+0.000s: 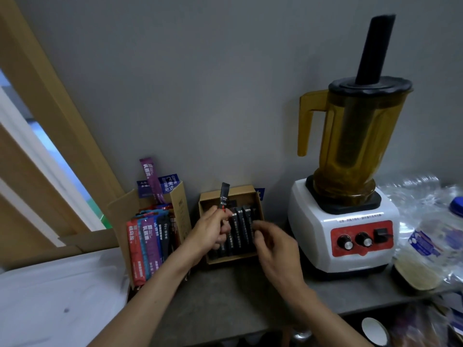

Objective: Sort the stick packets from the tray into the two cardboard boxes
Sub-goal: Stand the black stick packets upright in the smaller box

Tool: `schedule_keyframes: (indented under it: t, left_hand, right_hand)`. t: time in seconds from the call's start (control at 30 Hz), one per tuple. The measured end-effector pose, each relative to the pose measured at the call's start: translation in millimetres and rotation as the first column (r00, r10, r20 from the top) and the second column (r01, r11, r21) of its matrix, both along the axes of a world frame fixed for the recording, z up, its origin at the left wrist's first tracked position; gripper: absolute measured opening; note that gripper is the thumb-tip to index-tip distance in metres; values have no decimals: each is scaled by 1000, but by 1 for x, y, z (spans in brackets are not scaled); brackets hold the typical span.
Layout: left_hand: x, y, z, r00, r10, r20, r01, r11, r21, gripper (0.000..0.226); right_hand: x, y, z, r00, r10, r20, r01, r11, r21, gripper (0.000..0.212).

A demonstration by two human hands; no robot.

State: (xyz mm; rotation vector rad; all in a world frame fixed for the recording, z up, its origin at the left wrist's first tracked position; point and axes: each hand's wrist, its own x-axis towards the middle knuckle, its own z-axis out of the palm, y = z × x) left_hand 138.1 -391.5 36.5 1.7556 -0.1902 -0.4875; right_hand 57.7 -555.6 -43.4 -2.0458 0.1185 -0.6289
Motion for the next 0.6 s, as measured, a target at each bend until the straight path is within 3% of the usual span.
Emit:
schedule_keyframes:
  t: [0.07, 0.17, 0.3, 0.47, 0.6]
  left_hand:
    - [-6, 8, 0, 996, -67, -57, 68, 998, 7, 24]
    - [-16, 20, -1, 977, -206, -56, 210, 975, 68, 29]
    - [-21, 32, -6, 945, -327, 2, 324, 936, 137, 28]
    - [-22, 28, -10, 990, 70, 120, -72, 997, 5, 17]
    - [-15, 17, -9, 904, 122, 409, -175, 980, 95, 14]
  right_hand:
    - [8, 1, 20, 995, 100, -28, -78, 899, 431, 31]
    - [19, 0, 42, 982, 190, -18, -129, 730, 671, 36]
    - [28, -5, 47, 960, 273, -58, -175, 751, 637, 22]
    - [22, -9, 28, 971, 227, -73, -124, 739, 662, 12]
    - [12, 0, 13, 959, 276, -65, -198, 816, 544, 7]
